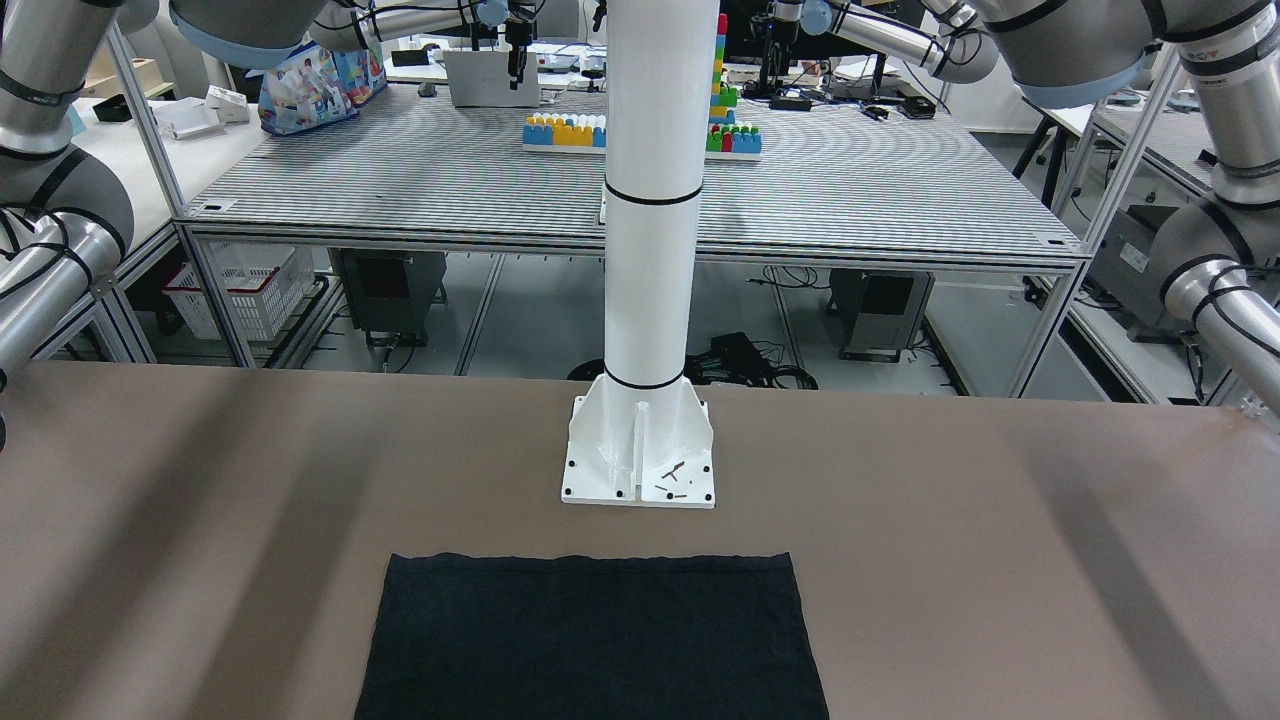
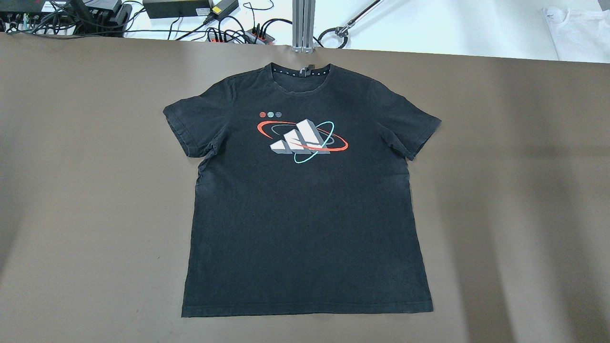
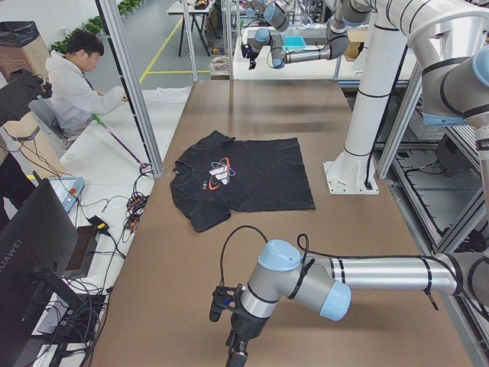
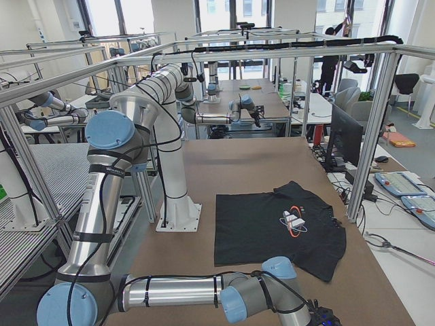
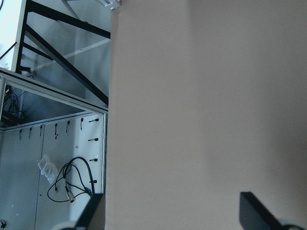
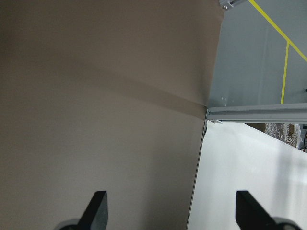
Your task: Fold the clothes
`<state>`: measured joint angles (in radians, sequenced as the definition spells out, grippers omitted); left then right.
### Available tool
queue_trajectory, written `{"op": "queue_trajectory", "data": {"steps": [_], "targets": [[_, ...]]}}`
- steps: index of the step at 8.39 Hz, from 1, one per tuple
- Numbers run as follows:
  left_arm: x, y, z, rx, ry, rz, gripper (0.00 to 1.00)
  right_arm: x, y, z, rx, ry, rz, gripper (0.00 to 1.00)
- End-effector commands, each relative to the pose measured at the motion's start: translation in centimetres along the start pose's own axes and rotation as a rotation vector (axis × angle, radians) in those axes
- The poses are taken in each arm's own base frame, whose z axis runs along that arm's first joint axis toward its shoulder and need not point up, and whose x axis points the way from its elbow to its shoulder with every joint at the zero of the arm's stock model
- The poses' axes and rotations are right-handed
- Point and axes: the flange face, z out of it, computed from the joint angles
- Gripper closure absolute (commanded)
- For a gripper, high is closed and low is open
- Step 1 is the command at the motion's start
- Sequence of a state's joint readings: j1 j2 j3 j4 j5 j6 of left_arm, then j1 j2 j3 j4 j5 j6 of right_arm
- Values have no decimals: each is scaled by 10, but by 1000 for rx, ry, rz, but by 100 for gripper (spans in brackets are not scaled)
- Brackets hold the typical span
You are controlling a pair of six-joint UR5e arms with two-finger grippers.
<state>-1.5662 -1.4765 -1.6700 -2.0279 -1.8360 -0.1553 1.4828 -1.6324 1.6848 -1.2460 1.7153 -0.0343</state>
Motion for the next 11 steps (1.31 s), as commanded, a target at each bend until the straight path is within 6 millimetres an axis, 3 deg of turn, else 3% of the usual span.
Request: {"op": "queue_trajectory", "data": {"steps": [1,2,4,7,9,11], "targets": [[8,-18,-8,23,29,7,0,-6,-27,-14,66,-11,-19,6],[5,-10,-7,21,30,5,0,-7,-29,-12,62,-19,-15,6],[16,-49,-20,79,44,22,0,-15,-32,-18,77,-94,-22,6],[25,-64,-28,104,87,38,0,-16,-33,-21,139,-100,-37,6],[34,-92,-39,143,96,61,0,-19,-34,-19,144,-102,-42,6],[74,-102,-29,138,121,122,0,-21,-40,-20,146,-97,-45,6]]}}
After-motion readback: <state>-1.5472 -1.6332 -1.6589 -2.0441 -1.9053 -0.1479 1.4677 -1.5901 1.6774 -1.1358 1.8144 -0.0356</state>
